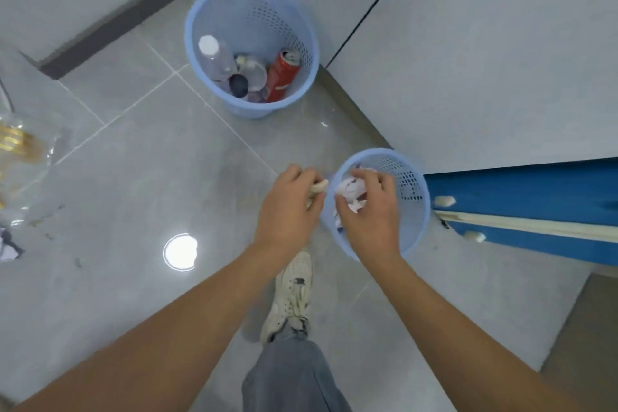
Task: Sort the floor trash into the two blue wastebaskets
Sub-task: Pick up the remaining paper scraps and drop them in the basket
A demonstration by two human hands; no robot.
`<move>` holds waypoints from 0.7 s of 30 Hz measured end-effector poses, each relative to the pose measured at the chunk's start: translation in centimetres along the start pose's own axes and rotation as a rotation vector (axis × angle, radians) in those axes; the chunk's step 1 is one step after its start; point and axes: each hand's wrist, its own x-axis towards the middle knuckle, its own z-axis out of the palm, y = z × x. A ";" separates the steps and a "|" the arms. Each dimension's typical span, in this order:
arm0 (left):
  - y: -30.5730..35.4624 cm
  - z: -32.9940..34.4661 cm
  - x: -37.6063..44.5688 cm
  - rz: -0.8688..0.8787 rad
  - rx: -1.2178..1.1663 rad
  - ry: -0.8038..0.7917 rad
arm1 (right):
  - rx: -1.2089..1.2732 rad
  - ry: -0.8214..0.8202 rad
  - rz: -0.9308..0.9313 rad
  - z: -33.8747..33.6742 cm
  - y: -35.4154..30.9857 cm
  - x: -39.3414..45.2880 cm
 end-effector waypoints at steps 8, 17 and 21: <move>5.0 4.7 2.3 -0.117 0.099 -0.242 | -0.155 -0.165 0.132 -5.7 5.6 1.1; -8.2 -13.1 -7.8 -0.288 0.165 0.088 | -0.012 -0.309 -0.196 6.0 -10.7 -1.3; -16.8 -21.6 -14.8 -0.424 0.201 0.227 | 0.059 -0.423 -0.362 16.4 -20.0 -5.6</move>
